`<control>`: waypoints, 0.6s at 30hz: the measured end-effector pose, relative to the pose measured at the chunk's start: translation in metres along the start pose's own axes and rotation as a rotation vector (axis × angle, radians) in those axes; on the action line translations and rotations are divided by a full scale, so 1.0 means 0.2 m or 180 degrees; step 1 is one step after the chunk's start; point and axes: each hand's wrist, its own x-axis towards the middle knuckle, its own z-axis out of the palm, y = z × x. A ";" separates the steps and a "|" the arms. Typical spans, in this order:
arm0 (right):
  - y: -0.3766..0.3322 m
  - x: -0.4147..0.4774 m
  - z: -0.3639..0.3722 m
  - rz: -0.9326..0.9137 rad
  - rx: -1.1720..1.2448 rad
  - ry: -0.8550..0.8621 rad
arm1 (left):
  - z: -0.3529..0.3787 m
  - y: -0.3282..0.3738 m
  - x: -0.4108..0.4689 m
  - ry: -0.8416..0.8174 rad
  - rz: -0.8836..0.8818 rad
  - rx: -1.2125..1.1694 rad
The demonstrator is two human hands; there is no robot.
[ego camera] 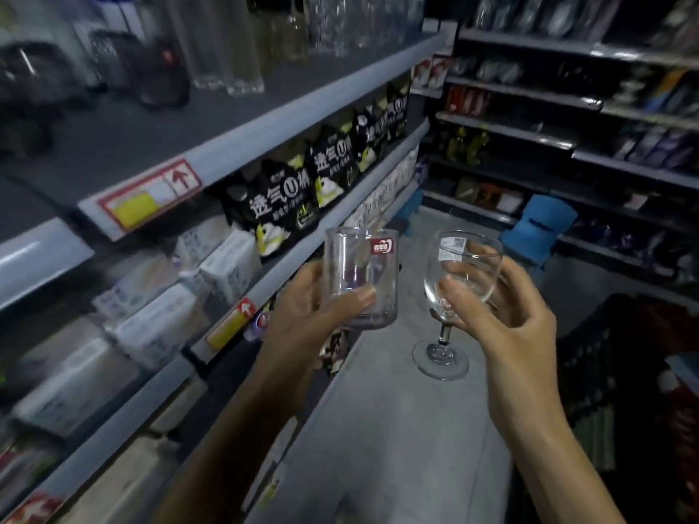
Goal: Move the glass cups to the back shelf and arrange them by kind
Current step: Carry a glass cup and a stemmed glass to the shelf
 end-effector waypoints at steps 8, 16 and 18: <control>0.03 0.77 0.10 -0.0051 0.0077 -0.0243 | 0.10 0.23 0.74 0.0187 0.0343 0.0184; 0.21 1.63 0.07 -0.0037 0.0235 -0.0666 | 0.33 0.26 1.46 0.0398 0.0577 0.0383; 0.23 1.85 0.04 -0.0030 0.0265 -0.0795 | 0.43 0.28 1.65 0.0519 0.0590 0.0469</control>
